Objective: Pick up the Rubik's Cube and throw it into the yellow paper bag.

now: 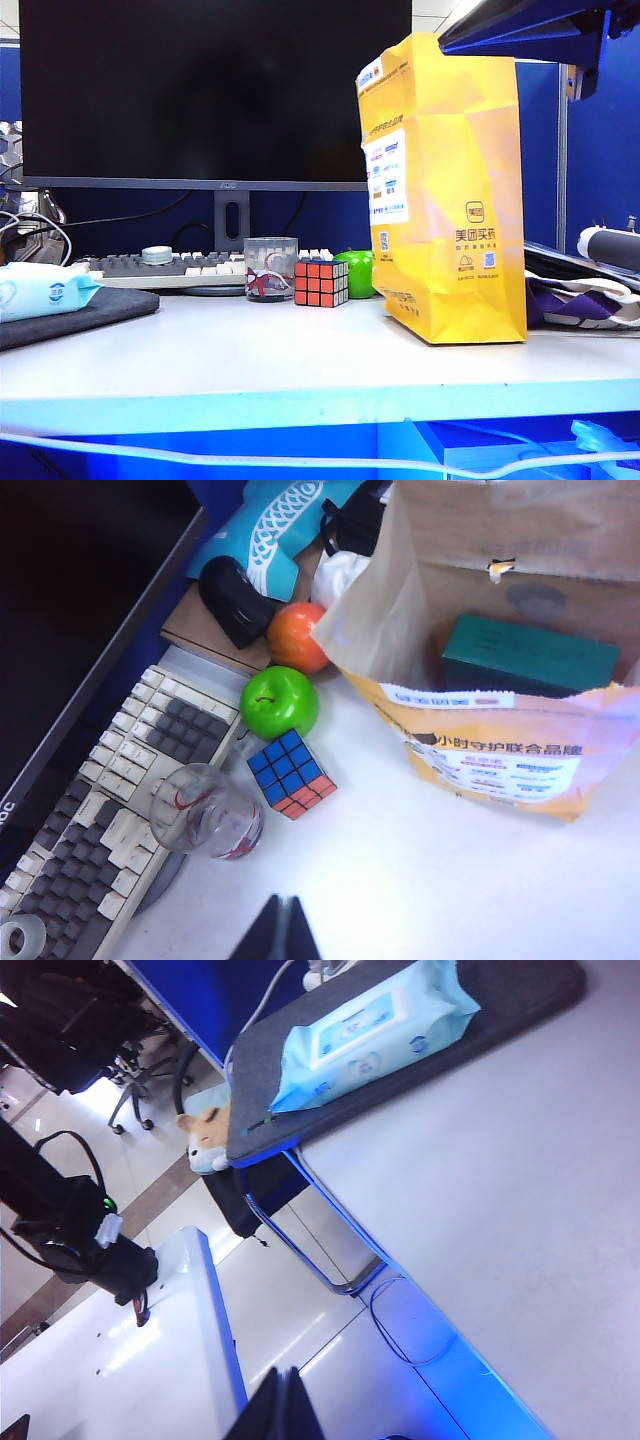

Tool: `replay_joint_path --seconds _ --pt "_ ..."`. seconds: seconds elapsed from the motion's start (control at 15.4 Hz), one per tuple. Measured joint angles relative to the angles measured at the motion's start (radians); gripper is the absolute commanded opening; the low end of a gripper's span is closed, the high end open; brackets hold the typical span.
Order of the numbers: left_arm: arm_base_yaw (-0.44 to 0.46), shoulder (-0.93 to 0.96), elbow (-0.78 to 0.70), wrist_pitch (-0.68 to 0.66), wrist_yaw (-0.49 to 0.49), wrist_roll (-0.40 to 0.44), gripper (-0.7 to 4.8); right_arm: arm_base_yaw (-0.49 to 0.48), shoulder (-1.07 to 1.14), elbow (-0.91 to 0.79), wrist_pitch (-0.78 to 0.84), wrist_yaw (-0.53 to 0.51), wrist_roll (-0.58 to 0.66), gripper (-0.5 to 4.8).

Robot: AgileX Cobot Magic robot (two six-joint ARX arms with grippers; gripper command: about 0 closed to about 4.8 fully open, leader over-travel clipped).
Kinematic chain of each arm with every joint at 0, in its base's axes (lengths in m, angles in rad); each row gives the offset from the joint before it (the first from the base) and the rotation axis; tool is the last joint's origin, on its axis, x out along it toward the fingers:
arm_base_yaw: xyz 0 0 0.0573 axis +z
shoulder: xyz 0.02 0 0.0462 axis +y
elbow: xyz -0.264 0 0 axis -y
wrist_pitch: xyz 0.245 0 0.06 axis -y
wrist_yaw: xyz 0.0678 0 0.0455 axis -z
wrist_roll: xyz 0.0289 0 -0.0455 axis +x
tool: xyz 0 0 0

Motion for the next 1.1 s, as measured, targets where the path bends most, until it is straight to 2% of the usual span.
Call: replay_joint_path --seconds 0.06,0.13,0.19,0.26,0.32,0.39,0.52,0.58,0.65,0.71,0.84,1.04,1.1 --pt "0.000 0.001 0.000 0.002 0.000 0.000 0.02 0.000 0.000 0.000 0.000 0.005 0.000 -0.01" --pt "0.001 0.007 0.001 0.005 0.001 0.000 0.44 0.000 0.000 0.000 0.000 0.010 0.000 -0.01" --pt "0.006 0.023 0.003 0.011 0.010 -0.002 1.13 0.000 0.000 0.000 0.000 0.016 0.000 -0.01" --pt "0.018 0.045 0.003 0.018 0.042 -0.013 2.32 0.000 0.000 0.000 0.001 0.024 0.001 -0.01" --pt "0.042 0.096 0.002 0.027 0.122 -0.014 3.43 0.000 0.000 0.000 0.001 0.048 0.002 -0.01" --pt "0.048 0.135 0.002 0.029 0.140 0.019 3.91 0.000 0.000 0.000 0.001 0.071 0.007 -0.01" --pt "0.041 0.203 0.000 0.018 0.108 0.204 4.00 0.000 0.000 0.000 0.001 0.094 0.023 -0.01" --pt "0.037 0.237 0.000 0.011 0.077 0.336 3.99 0.000 0.000 0.000 0.001 0.095 0.032 -0.01" --pt "0.035 0.277 0.000 0.008 0.034 0.520 3.99 0.000 0.000 0.000 -0.002 0.095 0.042 -0.01" --pt "0.039 0.305 -0.001 0.011 -0.013 0.616 3.99 0.000 0.000 0.000 -0.016 0.095 0.044 -0.01" --pt "0.072 0.339 -0.004 0.067 -0.028 0.675 4.00 0.000 0.000 0.000 -0.080 0.095 0.047 -0.01" --pt "0.092 0.357 -0.003 0.157 0.005 0.692 4.04 0.000 0.000 0.000 -0.102 0.095 0.046 -0.01" --pt "0.081 0.375 -0.002 0.211 0.040 0.732 4.04 0.000 0.000 0.000 -0.085 0.095 0.046 -0.01"
